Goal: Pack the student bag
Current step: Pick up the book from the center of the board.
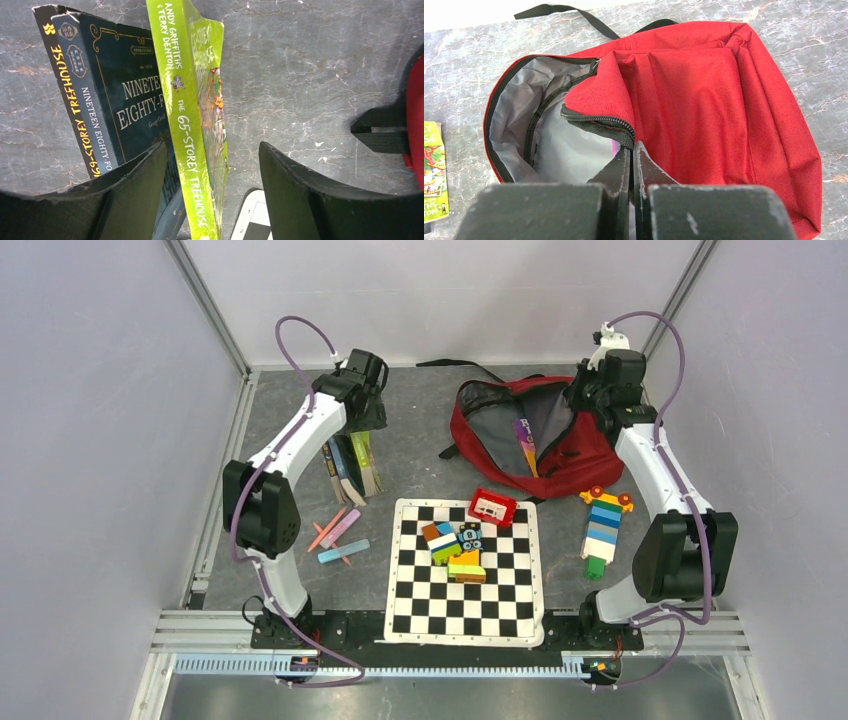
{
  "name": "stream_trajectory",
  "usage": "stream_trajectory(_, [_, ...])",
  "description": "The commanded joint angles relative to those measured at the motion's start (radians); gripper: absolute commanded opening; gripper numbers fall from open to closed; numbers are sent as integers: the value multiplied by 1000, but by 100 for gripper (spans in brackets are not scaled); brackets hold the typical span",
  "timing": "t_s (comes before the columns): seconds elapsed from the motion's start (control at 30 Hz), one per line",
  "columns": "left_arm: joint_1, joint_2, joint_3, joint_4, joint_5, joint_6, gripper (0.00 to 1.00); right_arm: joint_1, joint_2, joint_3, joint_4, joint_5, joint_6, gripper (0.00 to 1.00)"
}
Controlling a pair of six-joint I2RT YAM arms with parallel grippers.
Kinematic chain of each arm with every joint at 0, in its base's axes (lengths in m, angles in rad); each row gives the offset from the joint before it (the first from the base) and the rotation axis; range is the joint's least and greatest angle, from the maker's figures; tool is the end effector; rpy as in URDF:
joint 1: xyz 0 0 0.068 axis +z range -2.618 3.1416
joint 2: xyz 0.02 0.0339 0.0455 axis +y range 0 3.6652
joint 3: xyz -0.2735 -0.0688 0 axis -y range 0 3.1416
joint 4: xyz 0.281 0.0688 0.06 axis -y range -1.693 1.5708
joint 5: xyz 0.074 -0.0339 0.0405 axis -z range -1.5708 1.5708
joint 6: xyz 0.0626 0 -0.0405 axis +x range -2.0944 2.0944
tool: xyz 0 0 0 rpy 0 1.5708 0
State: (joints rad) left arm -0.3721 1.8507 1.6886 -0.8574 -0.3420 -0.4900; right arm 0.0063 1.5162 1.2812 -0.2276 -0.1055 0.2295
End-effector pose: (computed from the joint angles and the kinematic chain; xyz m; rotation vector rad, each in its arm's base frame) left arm 0.4289 -0.1449 0.2769 -0.2694 2.4904 0.0968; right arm 0.4142 0.0092 0.3187 0.1609 2.0338 0.2553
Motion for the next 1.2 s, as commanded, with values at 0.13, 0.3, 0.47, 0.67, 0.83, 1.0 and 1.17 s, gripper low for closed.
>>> stream_trajectory(0.13, [16,18,-33,41,-14,-9,73,0,6,63,13,3,-13,0])
stream_trajectory(0.3, [19,34,-38,48,-2,-10,69,0,11,71,7,7,-16,0])
stream_trajectory(0.47, [27,46,-38,50,8,-11,64,-1,14,74,5,11,-16,0])
stream_trajectory(0.67, [27,54,-41,51,17,-15,58,-1,13,76,4,14,-16,0])
stream_trajectory(0.83, [27,57,-53,55,25,-26,53,0,13,75,4,15,-16,0])
stream_trajectory(1.0, [28,58,-69,61,34,-36,50,0,13,75,3,17,-18,0])
stream_trajectory(1.17, [28,51,-82,60,34,-45,37,0,12,74,5,17,-16,0])
